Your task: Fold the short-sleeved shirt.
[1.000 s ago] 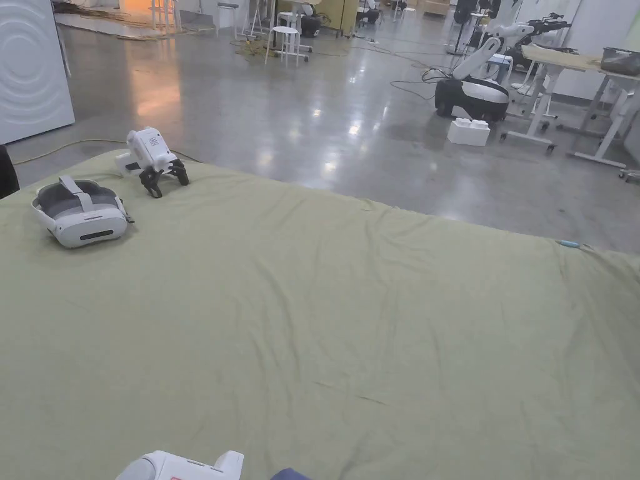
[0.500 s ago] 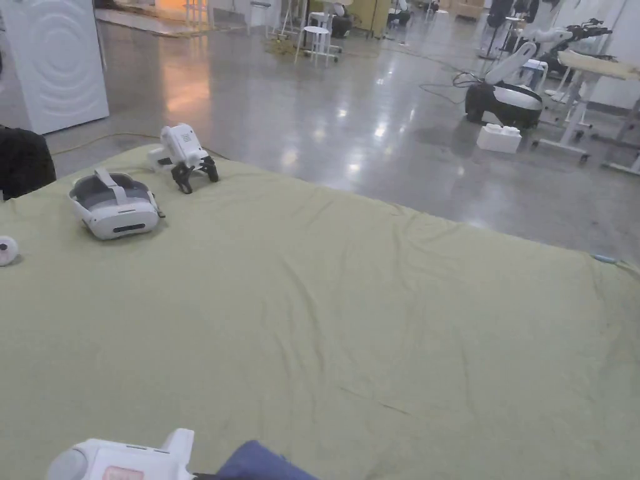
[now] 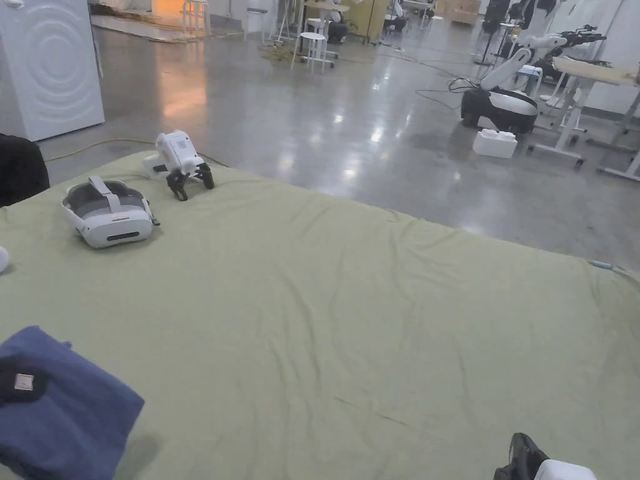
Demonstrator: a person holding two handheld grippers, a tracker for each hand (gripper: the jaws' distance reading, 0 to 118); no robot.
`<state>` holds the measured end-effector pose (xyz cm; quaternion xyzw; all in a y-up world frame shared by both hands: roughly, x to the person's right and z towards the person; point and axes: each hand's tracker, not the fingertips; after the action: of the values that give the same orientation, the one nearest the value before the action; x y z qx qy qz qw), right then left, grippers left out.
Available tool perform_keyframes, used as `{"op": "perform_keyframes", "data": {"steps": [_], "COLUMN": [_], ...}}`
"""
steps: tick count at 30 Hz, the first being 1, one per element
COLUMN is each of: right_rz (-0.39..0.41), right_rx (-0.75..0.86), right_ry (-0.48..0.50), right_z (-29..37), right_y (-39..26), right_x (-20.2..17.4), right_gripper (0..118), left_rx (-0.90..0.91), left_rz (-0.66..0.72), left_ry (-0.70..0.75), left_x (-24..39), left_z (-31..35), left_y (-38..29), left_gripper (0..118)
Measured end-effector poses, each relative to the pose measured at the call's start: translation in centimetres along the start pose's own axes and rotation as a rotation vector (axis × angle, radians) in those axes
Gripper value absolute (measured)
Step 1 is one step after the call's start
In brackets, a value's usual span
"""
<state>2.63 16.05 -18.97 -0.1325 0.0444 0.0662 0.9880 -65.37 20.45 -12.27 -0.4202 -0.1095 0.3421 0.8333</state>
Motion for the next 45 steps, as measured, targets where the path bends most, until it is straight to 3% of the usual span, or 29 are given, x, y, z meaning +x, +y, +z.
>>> {"op": "perform_keyframes", "data": {"steps": [11,13,15,18,21,24,34,39,45], "right_rz": [0.004,0.002,0.002,-0.005,-0.009,-0.011,-0.040,-0.054,-0.044], "right_rx": [-0.048,-0.061,-0.065,-0.062,-0.054,-0.038,0.010,0.030,0.065], "right_ry": [-0.057,-0.055,-0.053,-0.049,-0.041,-0.035,-0.045,-0.060,-0.084], "right_z": [0.8,0.7,0.7,0.6,0.4,0.3,-0.6,-0.8,-0.5], "right_y": [-1.7,-2.1,-2.1,-1.8,-1.4,-0.8,0.8,1.4,1.7], "right_x": [1.7,1.5,1.5,1.4,1.3,1.0,0.3,0.3,0.4], "right_gripper": [0,0,0,0,0,0,0,0,0], "left_rx": [-0.008,-0.010,0.005,0.050,0.156,0.215,0.456,0.595,0.718], "left_rz": [0.076,0.065,0.034,-0.017,-0.116,-0.177,-0.454,-0.518,-0.625], "left_ry": [0.285,0.358,0.430,0.581,0.694,0.716,0.445,0.377,0.403], "left_x": [-6.2,-6.5,-6.5,-6.1,-4.4,0.8,15.0,20.9,25.3], "left_z": [-0.7,-0.8,-0.4,0.3,1.1,0.5,-9.1,-14.8,-20.6], "left_y": [3.1,3.5,3.9,4.5,4.7,2.7,-6.2,-9.6,-12.9], "left_gripper": [24,39,65,71,71,69,68,49,24]}}
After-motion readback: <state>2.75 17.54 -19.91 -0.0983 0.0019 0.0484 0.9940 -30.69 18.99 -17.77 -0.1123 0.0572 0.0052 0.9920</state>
